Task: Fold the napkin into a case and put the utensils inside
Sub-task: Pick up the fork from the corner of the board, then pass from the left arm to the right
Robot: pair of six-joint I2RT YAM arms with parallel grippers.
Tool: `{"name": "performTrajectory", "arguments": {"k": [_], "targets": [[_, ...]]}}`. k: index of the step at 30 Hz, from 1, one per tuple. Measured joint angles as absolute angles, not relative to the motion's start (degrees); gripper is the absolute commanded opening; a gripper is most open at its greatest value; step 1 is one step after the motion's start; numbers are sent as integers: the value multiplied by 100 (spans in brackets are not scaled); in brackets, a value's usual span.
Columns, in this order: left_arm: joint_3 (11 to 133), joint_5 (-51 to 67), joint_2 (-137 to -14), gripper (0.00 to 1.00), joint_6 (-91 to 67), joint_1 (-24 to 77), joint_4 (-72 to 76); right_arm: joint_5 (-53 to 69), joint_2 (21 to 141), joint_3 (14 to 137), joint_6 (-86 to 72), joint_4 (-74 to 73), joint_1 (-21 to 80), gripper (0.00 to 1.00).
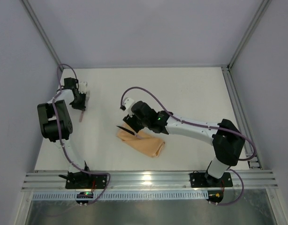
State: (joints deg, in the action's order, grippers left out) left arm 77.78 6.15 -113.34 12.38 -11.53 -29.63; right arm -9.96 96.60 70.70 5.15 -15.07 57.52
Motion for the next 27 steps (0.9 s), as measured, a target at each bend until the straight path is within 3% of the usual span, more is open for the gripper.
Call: {"name": "performTrajectory", "arguments": {"k": [6, 11, 15, 18, 27], "targets": [[7041, 1096, -10621, 0, 1234, -1166, -3017, -1061, 8938, 6943, 331, -1406, 5752, 66], [6254, 2095, -8099, 0, 1256, -1146, -3503, -836, 8187, 6606, -158, -954, 5662, 71], [6298, 2617, -5887, 0, 1315, -1098, -3627, -443, 7870, 6532, -884, -86, 5553, 75], [6440, 2930, -4967, 0, 1372, -1083, -4047, -71, 7955, 6663, -1448, 617, 5542, 75], [6479, 3267, -4497, 0, 1350, -1057, -5236, 539, 9406, 8101, -2753, 2051, 5876, 71]]}}
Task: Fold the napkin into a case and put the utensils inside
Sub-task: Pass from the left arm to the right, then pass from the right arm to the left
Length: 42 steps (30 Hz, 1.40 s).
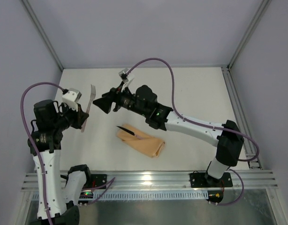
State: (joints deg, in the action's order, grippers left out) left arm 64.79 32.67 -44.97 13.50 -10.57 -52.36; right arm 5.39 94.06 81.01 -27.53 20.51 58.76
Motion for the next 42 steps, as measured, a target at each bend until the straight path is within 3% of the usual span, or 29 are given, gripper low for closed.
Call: {"name": "performTrajectory", "arguments": {"k": [10, 11, 14, 17, 18, 20, 21, 22, 25, 26, 33, 35, 42], "targets": [[6479, 3400, -4344, 0, 1197, -1057, -5406, 132, 10355, 8381, -3496, 2093, 6257, 57], [6479, 3417, -4335, 0, 1190, -1057, -5404, 78, 10381, 8388, -3546, 2093, 6274, 47], [6477, 3459, -4335, 0, 1179, -1057, -5406, 19, 10523, 8578, -3677, 2112, 6318, 31], [6453, 3483, -4331, 0, 1199, -1057, -5406, 80, 10733, 8842, -3771, 2156, 6316, 8], [6442, 3479, -4324, 0, 1201, -1057, -5398, 110, 10792, 8901, -3809, 2147, 6313, 3], [6394, 3446, -4300, 0, 1214, -1066, -5393, 279, 10886, 8993, -3911, 2187, 6300, 3], [6381, 3450, -4307, 8, 1227, -1074, -5411, 290, 10901, 9002, -3911, 2182, 6300, 3], [6375, 3461, -4305, 37, 1256, -1081, -5443, 329, 10903, 8993, -3911, 2180, 6294, 3], [6375, 3782, -4292, 70, 1479, -1074, -5640, 727, 10888, 8873, -3828, 2283, 6180, 3], [6375, 3918, -4276, 77, 1564, -1061, -5758, 958, 10866, 8790, -3756, 2281, 6101, 3], [6676, 4333, -4128, 85, 1848, -1057, -6501, 2370, 10617, 8527, -2436, 1116, 5411, 3], [6816, 4427, -4110, 94, 1861, -1057, -6554, 2740, 10453, 8527, -1916, 598, 5356, 3], [6895, 4657, -4233, 97, 1894, -1057, -6598, 3879, 9878, 8396, -862, -311, 5511, 3]]}}
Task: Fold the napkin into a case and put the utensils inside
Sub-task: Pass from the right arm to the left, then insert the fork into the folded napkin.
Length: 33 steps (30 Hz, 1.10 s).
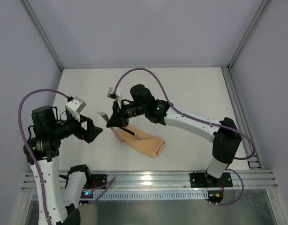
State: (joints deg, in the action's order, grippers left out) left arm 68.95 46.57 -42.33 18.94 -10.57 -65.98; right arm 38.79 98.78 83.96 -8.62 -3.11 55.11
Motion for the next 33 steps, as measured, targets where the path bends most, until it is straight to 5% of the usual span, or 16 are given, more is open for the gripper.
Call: {"name": "performTrajectory", "arguments": {"k": [8, 14, 18, 20, 22, 24, 33], "targets": [[6895, 5153, -4316, 76, 1815, -1057, -6512, 4466, 9843, 8399, -480, -644, 5616, 3], [6799, 5561, -4298, 42, 1509, -1057, -6224, 4659, 10016, 8724, -414, -757, 5826, 3], [6648, 5664, -4294, 0, 1378, -1052, -6180, 4633, 10134, 8897, -395, -843, 5872, 3], [6573, 5459, -4285, 0, 1413, -1052, -6128, 4578, 10173, 8925, -434, -906, 5830, 7], [6499, 5225, -4259, 0, 1326, -1050, -6058, 4333, 10173, 8925, -491, -963, 5804, 37], [6375, 4827, -4209, 0, 1100, -1046, -5944, 3695, 10162, 8923, -534, -943, 5837, 46], [5937, 3940, -4512, 0, 340, -1057, -5419, 1109, 9859, 8329, -659, -620, 6270, 50]]}}
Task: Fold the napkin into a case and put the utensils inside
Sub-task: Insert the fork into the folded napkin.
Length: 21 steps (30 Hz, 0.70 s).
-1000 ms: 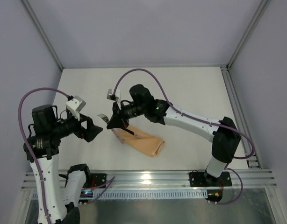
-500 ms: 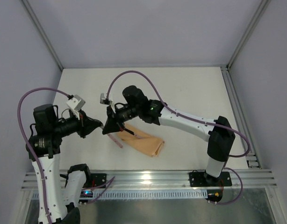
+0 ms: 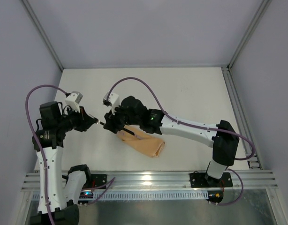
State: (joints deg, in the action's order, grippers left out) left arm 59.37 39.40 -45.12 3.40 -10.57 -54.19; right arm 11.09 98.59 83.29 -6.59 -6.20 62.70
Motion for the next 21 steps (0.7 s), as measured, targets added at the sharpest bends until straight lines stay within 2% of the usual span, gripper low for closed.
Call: {"name": "performTrajectory", "arguments": {"k": [7, 8, 11, 16, 21], "targets": [[5940, 3977, -5419, 0, 497, -1057, -5057, 261, 9756, 7896, -698, -303, 6418, 50], [5937, 3994, -5603, 0, 657, -1057, -5026, 224, 9653, 7697, -753, -250, 6377, 46], [5854, 4119, -6191, 0, 967, -1059, -4849, 290, 9087, 6742, -1107, -45, 6034, 43], [5564, 4418, -6888, 0, 1022, -1057, -4359, 113, 7802, 5146, -1745, 220, 5332, 43], [5511, 4453, -7489, 0, 943, -1059, -3889, -97, 7085, 4152, -2272, 497, 5369, 43]]}}
